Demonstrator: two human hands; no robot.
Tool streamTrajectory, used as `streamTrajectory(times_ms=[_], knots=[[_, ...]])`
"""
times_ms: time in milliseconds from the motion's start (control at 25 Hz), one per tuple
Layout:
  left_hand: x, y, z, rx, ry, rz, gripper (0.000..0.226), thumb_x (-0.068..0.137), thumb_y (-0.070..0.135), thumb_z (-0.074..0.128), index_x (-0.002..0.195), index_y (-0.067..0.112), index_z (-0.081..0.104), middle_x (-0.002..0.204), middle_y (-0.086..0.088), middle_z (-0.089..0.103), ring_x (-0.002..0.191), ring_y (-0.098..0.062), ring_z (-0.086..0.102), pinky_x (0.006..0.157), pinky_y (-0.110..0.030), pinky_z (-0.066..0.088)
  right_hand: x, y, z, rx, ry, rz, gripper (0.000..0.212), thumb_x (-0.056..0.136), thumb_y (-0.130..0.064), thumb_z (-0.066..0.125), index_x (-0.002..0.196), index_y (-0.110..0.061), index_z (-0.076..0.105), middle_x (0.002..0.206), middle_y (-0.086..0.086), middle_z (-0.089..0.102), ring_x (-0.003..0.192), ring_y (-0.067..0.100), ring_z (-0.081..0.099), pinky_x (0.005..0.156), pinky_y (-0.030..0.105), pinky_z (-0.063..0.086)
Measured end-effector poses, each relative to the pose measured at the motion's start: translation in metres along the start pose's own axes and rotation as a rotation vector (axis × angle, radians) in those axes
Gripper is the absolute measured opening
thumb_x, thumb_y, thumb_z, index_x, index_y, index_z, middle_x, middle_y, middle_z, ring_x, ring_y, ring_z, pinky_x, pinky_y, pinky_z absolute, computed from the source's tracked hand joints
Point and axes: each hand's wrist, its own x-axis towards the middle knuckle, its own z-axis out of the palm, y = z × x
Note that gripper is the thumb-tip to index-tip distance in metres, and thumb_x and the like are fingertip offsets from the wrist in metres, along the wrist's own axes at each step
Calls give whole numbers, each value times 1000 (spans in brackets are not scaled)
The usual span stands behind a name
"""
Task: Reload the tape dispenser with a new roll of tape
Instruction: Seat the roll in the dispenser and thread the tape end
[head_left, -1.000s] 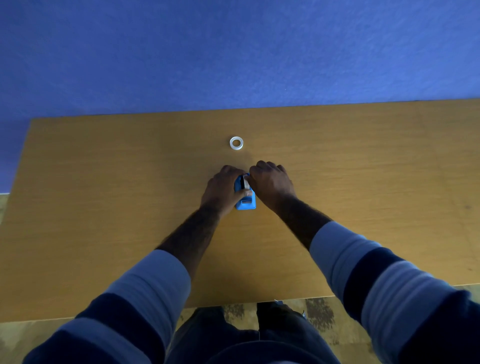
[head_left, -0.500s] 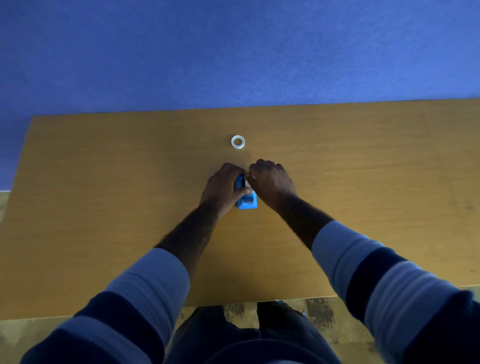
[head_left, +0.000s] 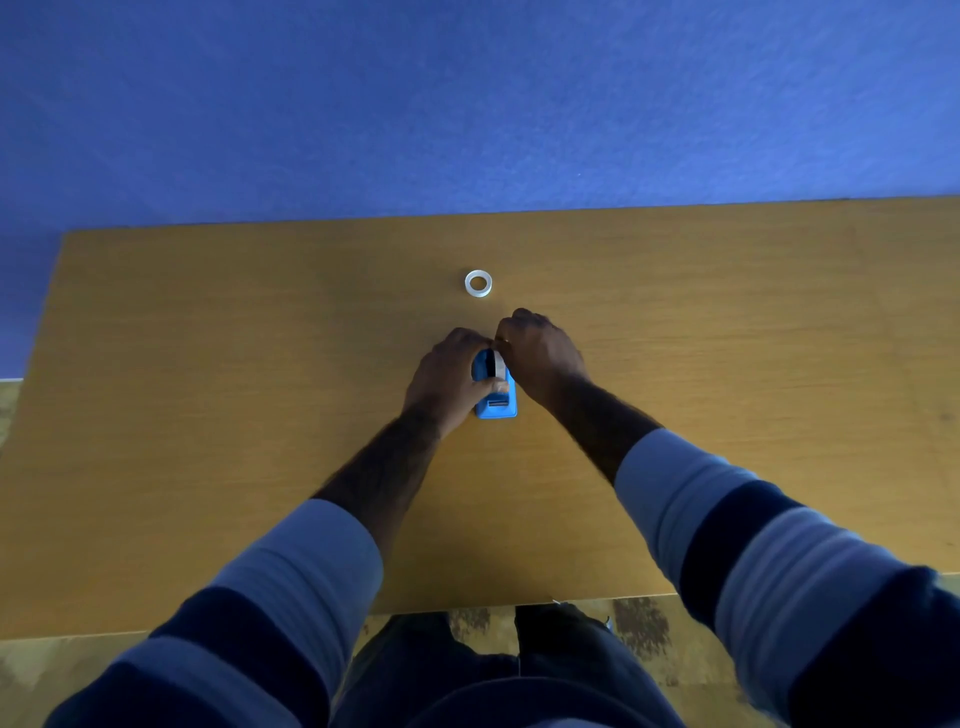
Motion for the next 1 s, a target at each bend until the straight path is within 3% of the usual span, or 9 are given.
streamTrajectory(times_ms=[200,320,440,640,1000], knots=[[4,-3,-2,20,-7,25,44,74,38,83,113,25,66,114,9,62,97,-7,58,84,-29,46,-13,1,1,24,17,-29,13,95,-17,62,97,-6,68,95,9,62,87,22,60,66,37,56],[4,-5,-2,33,-25,27,45,76,39,83,116,25,66,115,10,61,99,-7,58,85,-28,47,-22,-1,1,7,46,-33,13,94,-15,64,103,-7,70,101,9,64,91,21,61,67,29,51],[3,-4,-1,26,-19,35,46,76,38,82,116,26,64,117,10,59,100,-7,58,84,-26,43,-18,-2,-1,7,39,-28,11,94,-15,63,97,-6,70,96,9,63,87,21,60,65,31,50],[-4,0,4,-3,31,43,46,76,33,84,113,27,55,116,11,55,102,-6,58,85,-28,52,-4,-3,0,15,25,29,10,93,-13,64,86,-7,62,83,3,54,76,19,55,56,29,43],[2,-6,-3,2,-1,49,41,76,41,79,111,26,64,119,6,60,110,-15,57,95,-40,48,-16,0,4,40,47,9,9,93,-15,66,96,-6,67,95,7,63,81,16,58,60,30,51]])
